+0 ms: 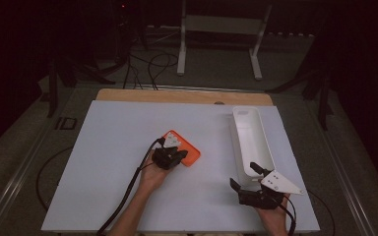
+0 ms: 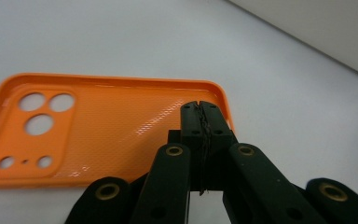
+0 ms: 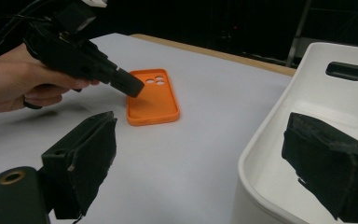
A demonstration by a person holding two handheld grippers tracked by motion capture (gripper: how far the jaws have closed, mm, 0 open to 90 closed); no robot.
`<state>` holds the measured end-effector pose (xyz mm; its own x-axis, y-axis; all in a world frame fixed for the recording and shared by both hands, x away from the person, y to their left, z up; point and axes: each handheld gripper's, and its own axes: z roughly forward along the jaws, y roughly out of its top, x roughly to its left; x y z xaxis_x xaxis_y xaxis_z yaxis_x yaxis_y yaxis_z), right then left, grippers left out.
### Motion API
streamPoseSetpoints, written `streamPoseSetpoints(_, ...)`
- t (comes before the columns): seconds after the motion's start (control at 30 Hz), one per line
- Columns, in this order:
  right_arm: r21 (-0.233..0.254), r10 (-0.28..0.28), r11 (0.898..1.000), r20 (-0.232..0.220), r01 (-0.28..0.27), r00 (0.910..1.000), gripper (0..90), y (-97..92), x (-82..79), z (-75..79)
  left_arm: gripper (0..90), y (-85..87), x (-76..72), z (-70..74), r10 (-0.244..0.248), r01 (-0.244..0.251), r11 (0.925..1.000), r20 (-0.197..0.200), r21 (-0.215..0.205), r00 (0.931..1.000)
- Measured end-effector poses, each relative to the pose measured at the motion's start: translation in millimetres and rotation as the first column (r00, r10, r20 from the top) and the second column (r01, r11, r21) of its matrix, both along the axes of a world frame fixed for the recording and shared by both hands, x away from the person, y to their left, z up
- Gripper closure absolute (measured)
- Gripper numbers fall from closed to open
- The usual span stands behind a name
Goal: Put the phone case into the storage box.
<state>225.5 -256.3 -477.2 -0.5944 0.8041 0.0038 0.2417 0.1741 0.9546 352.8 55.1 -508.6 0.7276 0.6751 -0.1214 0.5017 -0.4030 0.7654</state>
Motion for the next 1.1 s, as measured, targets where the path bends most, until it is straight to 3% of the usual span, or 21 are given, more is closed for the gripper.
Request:
streamPoseSetpoints(0.4,0.002,0.0,1.0,0.001,0.0,1.0,9.8,-1.0,0.1,0.2,89.8,-14.1,0.1,-10.8,-0.031,0.031,0.9993,-0.039,0.02,0.9988)
streamPoseSetpoints(0.53,0.002,0.0,1.0,0.0,0.0,1.0,9.8,-1.0,0.0,0.3,89.8,-17.7,-0.7,-15.3,-0.034,0.037,0.9982,-0.056,0.047,0.9979)
streamPoseSetpoints(0.93,0.0,-0.002,1.0,0.002,0.002,1.0,9.8,-1.4,-0.5,0.8,89.9,-7.4,-7.6,-15.0,-0.031,0.034,0.9984,-0.067,0.046,0.9973)
streamPoseSetpoints(1.1,0.003,-0.004,1.0,0.001,0.003,1.0,9.7,-2.1,0.0,1.0,89.8,-1.8,-13.3,-13.6,-0.027,0.031,0.9974,-0.065,0.064,0.9975)
